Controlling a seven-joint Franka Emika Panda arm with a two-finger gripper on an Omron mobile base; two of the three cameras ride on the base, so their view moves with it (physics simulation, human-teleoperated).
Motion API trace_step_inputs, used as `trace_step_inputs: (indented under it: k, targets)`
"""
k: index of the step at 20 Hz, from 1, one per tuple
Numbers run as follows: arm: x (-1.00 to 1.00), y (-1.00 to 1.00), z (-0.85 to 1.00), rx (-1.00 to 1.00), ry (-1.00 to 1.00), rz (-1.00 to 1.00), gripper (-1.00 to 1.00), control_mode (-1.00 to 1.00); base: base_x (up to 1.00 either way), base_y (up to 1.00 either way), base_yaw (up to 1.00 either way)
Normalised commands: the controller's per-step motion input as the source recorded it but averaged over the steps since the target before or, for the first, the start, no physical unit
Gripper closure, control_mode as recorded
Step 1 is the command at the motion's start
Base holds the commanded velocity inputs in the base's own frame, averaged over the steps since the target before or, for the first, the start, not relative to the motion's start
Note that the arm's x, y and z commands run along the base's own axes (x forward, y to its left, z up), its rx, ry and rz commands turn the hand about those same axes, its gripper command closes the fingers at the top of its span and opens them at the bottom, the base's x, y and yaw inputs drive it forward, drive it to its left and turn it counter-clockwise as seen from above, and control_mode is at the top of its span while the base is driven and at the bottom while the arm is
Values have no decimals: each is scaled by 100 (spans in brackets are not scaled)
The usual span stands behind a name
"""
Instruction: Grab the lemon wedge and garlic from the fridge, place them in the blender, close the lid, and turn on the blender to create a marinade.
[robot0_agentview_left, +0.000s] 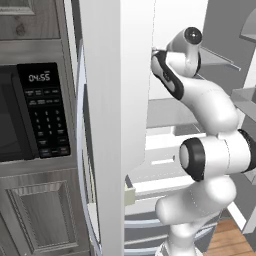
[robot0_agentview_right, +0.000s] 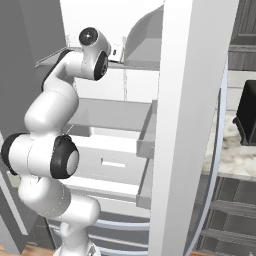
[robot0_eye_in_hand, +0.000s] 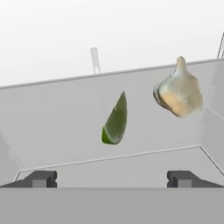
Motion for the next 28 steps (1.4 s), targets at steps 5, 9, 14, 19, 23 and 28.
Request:
trace_step_inputs:
  k: [5,9,14,19,23,28]
  targets:
    - [26,0,0,0,0,0,-100,-100,0,0,0]
    - [31,0,0,0,3,0,-100,-100,0,0,0]
    - [33,-2,0,0,5,0,-100,-100,0,0,0]
    - [33,-9,0,0,7,0,-100,-100,0,0,0]
    - [32,-8,0,0,5,0,-100,-100,0,0,0]
    - [13,-1,-16,0,1,0,100,-100,0,0,0]
